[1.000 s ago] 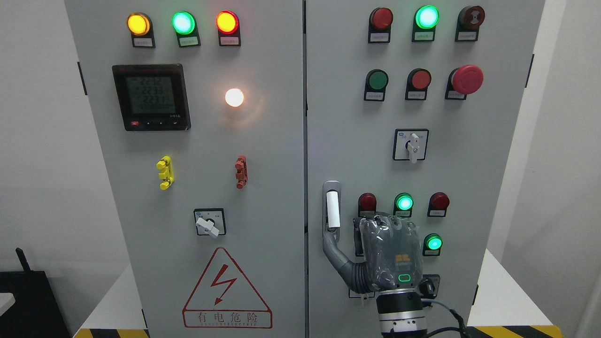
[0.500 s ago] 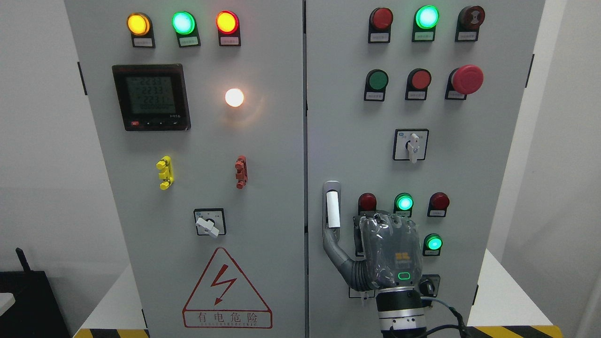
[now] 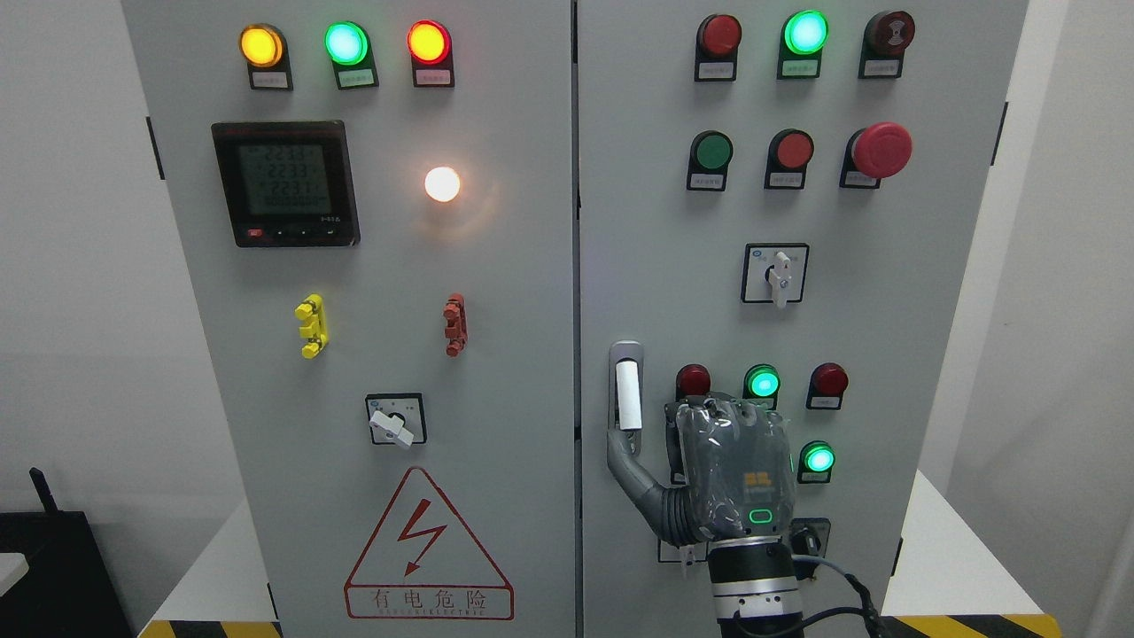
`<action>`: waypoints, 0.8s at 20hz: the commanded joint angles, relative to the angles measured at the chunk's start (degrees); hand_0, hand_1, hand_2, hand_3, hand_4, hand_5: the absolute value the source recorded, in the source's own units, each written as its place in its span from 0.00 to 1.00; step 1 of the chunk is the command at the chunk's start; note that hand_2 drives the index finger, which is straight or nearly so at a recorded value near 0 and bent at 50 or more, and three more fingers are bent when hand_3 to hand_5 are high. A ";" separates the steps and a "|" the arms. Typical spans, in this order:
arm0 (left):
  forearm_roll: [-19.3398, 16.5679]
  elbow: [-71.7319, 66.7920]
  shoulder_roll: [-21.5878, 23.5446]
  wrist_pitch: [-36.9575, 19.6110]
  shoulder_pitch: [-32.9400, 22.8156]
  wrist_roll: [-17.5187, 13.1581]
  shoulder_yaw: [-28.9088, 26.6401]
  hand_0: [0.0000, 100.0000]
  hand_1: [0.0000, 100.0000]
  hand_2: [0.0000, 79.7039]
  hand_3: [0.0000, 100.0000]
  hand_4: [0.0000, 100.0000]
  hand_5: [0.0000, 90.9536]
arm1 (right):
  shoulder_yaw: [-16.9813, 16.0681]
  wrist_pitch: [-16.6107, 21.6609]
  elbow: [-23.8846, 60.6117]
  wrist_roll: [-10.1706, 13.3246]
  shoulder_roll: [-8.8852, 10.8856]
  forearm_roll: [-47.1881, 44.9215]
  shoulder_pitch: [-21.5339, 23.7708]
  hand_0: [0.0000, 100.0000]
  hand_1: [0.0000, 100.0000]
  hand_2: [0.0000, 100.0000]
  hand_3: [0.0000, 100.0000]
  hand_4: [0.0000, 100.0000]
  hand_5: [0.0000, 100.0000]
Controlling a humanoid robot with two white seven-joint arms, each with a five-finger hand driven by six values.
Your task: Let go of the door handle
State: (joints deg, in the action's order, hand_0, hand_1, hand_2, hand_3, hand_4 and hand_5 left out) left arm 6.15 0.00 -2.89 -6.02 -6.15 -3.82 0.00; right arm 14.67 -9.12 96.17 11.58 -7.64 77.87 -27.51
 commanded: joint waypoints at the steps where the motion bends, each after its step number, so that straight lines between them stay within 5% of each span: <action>1: 0.00 -1.14 -0.02 -0.04 0.00 -0.04 0.79 0.12 0.39 0.00 0.00 0.00 0.00 | -0.08 -0.02 -0.89 -0.24 -0.01 0.00 -0.35 0.34 0.27 1.00 1.00 0.92 0.97; 16: 0.00 -1.14 -0.01 -0.04 0.00 -0.04 0.79 0.12 0.39 0.00 0.00 0.00 0.00 | -0.34 -0.11 -0.81 0.20 -0.01 -0.09 -0.35 0.40 0.27 1.00 1.00 0.92 0.97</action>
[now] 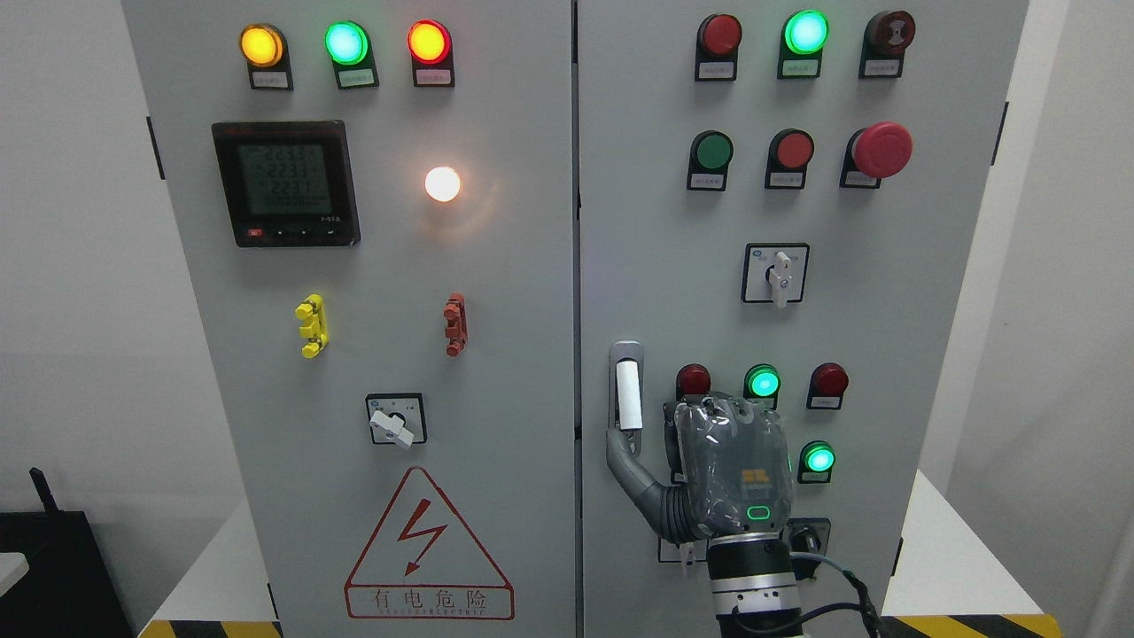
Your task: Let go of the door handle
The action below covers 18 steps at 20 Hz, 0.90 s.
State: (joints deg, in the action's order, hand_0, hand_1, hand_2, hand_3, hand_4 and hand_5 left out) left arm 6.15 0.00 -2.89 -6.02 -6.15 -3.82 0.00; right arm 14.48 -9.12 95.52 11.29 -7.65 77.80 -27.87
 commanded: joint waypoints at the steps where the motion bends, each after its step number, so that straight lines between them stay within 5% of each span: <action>1: 0.00 -1.14 -0.02 -0.05 0.00 -0.04 0.79 0.12 0.39 0.00 0.00 0.00 0.00 | -0.16 -0.11 -0.16 0.49 0.00 -0.02 0.00 0.40 0.28 1.00 1.00 0.92 0.97; 18: 0.00 -1.14 -0.02 -0.05 0.00 -0.04 0.79 0.12 0.39 0.00 0.00 0.00 0.00 | -1.12 -0.81 -0.07 0.66 0.09 -0.19 0.27 0.40 0.31 1.00 1.00 0.99 0.97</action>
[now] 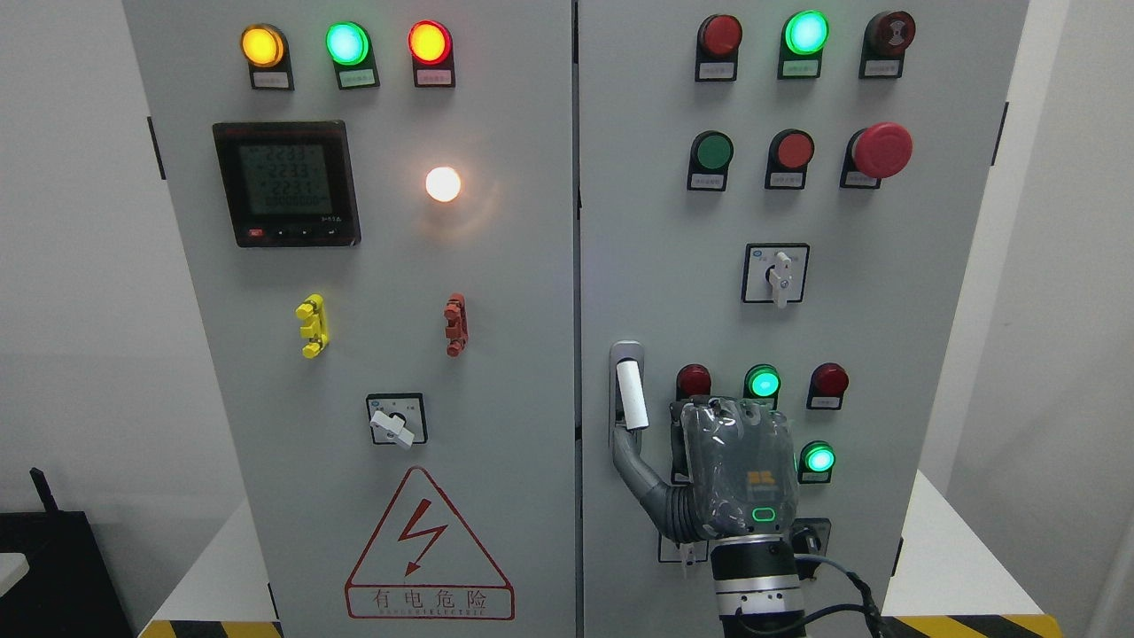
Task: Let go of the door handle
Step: 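Rotate the handle with the right hand until it lies horizontal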
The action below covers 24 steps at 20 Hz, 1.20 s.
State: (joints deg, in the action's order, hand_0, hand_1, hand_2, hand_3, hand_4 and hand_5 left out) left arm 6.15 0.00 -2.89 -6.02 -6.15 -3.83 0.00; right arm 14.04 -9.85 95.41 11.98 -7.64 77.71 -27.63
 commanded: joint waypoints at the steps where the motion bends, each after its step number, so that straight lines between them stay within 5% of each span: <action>1: 0.00 -1.14 -0.02 -0.04 0.00 -0.04 0.79 0.12 0.39 0.00 0.00 0.00 0.00 | -0.68 -0.17 0.04 -0.03 0.08 -0.19 0.12 0.40 0.31 1.00 1.00 0.99 0.97; 24: 0.00 -1.14 -0.01 -0.04 0.00 -0.04 0.79 0.12 0.39 0.00 0.00 0.00 0.00 | -1.73 -0.09 0.39 1.29 0.52 -0.54 0.04 0.41 0.31 1.00 1.00 1.00 0.98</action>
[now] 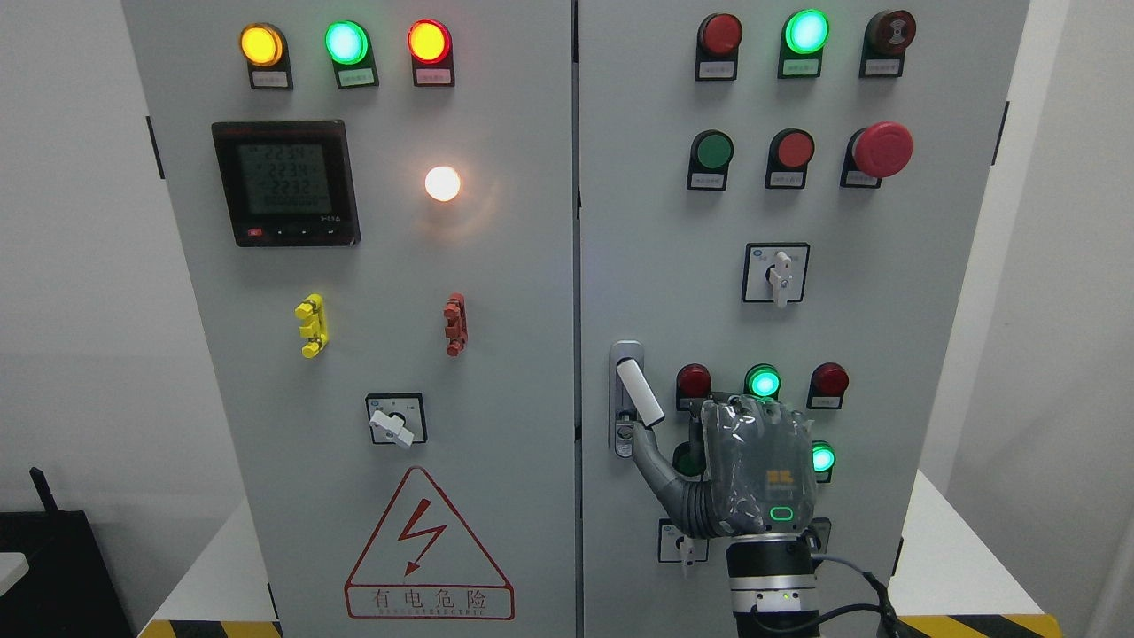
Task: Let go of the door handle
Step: 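Rotate the handle with the right hand until it lies horizontal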
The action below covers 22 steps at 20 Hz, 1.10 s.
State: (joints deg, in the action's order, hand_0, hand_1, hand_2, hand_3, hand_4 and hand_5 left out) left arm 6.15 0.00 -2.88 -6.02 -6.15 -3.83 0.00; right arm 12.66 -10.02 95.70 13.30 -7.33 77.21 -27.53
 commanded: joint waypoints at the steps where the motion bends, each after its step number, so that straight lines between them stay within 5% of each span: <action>1: 0.00 -1.14 0.07 -0.05 0.00 -0.04 0.79 0.12 0.39 0.00 0.00 0.00 0.00 | -0.36 0.09 0.10 -0.03 0.22 -0.04 -0.16 0.41 0.31 1.00 1.00 1.00 0.98; 22: 0.00 -1.14 -0.02 -0.05 0.00 -0.04 0.79 0.12 0.39 0.00 0.00 0.00 0.00 | -0.97 0.62 0.18 0.15 0.48 -0.22 -0.51 0.41 0.33 1.00 1.00 0.98 0.98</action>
State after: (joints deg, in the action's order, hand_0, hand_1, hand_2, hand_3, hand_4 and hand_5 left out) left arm 6.15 0.00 -2.88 -6.02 -6.15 -3.83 0.00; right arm 12.04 -9.52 95.79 13.61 -6.95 77.01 -27.90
